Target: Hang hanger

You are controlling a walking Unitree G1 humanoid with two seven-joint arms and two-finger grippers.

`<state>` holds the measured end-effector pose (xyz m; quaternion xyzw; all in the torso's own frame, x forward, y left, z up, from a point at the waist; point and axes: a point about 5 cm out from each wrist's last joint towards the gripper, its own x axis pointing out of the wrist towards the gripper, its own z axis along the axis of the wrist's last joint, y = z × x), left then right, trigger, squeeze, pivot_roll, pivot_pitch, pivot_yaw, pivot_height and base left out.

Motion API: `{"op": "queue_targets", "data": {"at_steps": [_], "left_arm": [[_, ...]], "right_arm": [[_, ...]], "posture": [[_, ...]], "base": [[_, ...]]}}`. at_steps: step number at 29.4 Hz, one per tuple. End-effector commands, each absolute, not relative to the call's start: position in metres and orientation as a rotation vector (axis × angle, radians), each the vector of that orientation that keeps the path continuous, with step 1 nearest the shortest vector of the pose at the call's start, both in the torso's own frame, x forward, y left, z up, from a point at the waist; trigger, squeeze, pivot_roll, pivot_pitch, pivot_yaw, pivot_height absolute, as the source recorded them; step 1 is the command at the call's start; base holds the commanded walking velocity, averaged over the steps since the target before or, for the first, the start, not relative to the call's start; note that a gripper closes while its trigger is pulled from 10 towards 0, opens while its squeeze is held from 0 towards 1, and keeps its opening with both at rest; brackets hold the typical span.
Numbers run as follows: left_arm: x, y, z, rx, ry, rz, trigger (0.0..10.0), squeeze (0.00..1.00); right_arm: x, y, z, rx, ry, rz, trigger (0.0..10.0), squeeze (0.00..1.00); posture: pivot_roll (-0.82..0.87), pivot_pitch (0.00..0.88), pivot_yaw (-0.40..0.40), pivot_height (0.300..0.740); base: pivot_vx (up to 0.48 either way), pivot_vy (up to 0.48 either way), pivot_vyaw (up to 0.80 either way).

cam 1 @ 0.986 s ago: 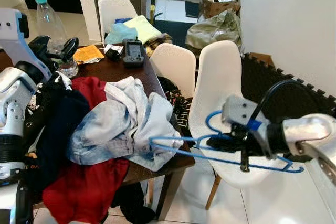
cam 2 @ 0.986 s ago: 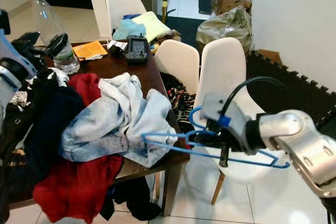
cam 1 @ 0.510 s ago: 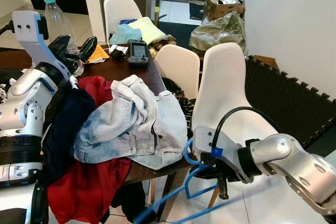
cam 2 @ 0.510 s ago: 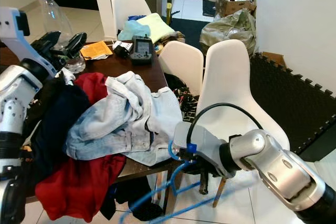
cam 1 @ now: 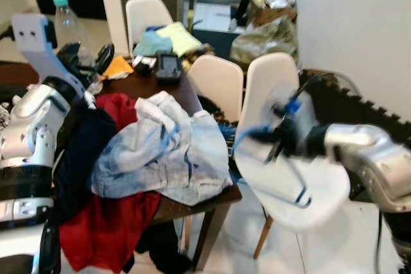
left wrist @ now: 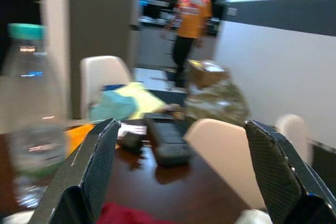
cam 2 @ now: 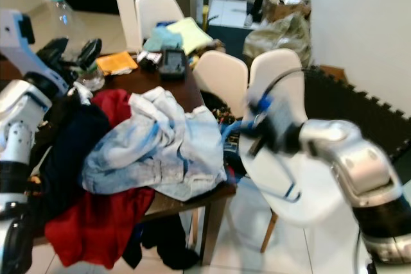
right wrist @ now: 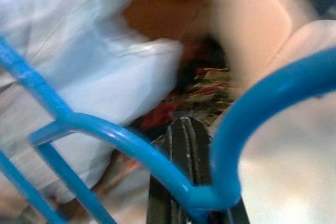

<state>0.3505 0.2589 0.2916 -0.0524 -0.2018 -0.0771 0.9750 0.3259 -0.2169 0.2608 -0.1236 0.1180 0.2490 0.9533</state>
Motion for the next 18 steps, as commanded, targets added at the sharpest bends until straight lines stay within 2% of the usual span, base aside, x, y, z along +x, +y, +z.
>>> {"op": "queue_targets", "data": {"at_steps": [1,5,8,9,10,11,14,18], "left_arm": [[0.35,0.258,0.296,-0.123,-0.421,-0.174,10.0,0.0],[0.346,0.248,0.302,-0.205,-0.445,-0.29,10.0,0.0],[0.33,0.228,0.309,-0.47,-0.49,-0.597,10.0,0.0],[0.33,0.228,0.309,-0.47,-0.49,-0.597,10.0,0.0],[0.311,0.207,0.307,-0.608,-0.471,-0.898,10.0,0.0],[0.311,0.207,0.307,-0.608,-0.471,-0.898,10.0,0.0],[0.291,0.186,0.297,-0.775,-0.448,-1.199,10.0,0.0],[0.29,0.184,0.294,-0.829,-0.455,-1.222,10.0,0.0]], "right_arm": [[0.328,-0.231,0.266,-0.192,0.226,0.417,10.0,0.0],[0.329,-0.244,0.278,-0.098,0.169,0.36,10.0,0.0],[0.334,-0.256,0.29,0.008,0.087,0.281,10.0,0.0],[0.334,-0.256,0.29,0.008,0.087,0.281,10.0,0.0],[0.336,-0.249,0.296,0.056,0.042,0.306,10.0,0.0],[0.336,-0.249,0.296,0.056,0.042,0.306,10.0,0.0],[0.335,-0.22,0.305,0.087,-0.044,0.43,10.0,0.0],[0.334,-0.212,0.307,0.086,-0.065,0.465,10.0,0.0]], "posture": [[0.12,0.059,-0.035,0.74],[0.11,0.059,-0.033,0.74],[0.11,0.055,-0.03,0.74],[0.11,0.055,-0.03,0.74],[0.11,0.055,-0.03,0.74],[0.11,0.055,-0.03,0.74],[0.11,0.048,-0.028,0.74],[0.11,0.044,-0.028,0.74]], "base": [[0.0,0.0,0.0],[0.0,0.0,0.0],[0.0,0.0,0.0],[0.0,0.0,0.0],[0.0,0.0,0.0],[0.0,0.0,0.0],[0.0,0.0,0.0],[0.0,0.0,0.0]]}}
